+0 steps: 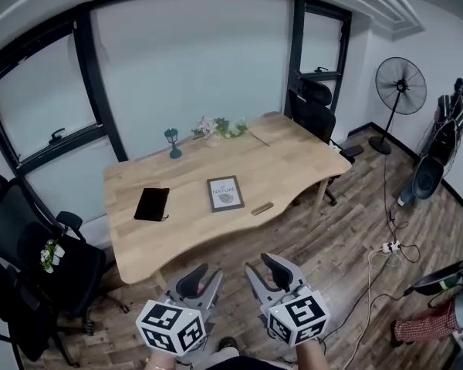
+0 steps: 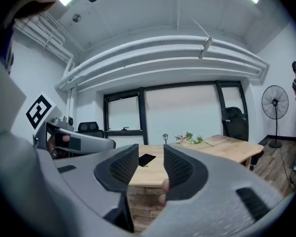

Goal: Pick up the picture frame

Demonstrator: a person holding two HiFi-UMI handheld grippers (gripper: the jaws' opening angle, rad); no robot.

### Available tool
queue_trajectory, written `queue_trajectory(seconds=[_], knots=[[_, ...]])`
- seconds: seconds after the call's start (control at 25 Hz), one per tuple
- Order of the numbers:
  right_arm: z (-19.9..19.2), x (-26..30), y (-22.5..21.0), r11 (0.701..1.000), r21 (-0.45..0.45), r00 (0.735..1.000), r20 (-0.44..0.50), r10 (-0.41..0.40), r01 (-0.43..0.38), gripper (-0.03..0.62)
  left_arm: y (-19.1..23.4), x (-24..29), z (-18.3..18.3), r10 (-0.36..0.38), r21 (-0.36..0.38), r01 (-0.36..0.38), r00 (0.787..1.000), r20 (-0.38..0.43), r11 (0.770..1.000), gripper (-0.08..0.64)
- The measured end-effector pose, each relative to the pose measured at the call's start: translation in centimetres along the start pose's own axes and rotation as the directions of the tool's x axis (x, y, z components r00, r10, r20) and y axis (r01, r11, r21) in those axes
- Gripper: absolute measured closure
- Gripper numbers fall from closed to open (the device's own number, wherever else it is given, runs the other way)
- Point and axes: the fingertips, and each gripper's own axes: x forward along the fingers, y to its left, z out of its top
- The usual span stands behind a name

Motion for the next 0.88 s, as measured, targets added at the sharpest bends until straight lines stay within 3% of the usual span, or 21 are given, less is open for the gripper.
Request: queue_trajectory(seconds=[0.48,0.88], knots=[[-0.3,4.2,0.8,0.999,0.005,0.998,-0.031,-0.047,0.048,0.446,4.6,0.3,0.7,-0.038,-0.028,0.038,0.999,-0.018,0.999,0.413],[-0.5,5.5,0.0,0.998,-0.01,0.997,-0.045,-0.067,0.066,0.446,5.5,1.8,0.3,-0.052,-0.041,0.051,0.998,-0.032,0.998,0.407]])
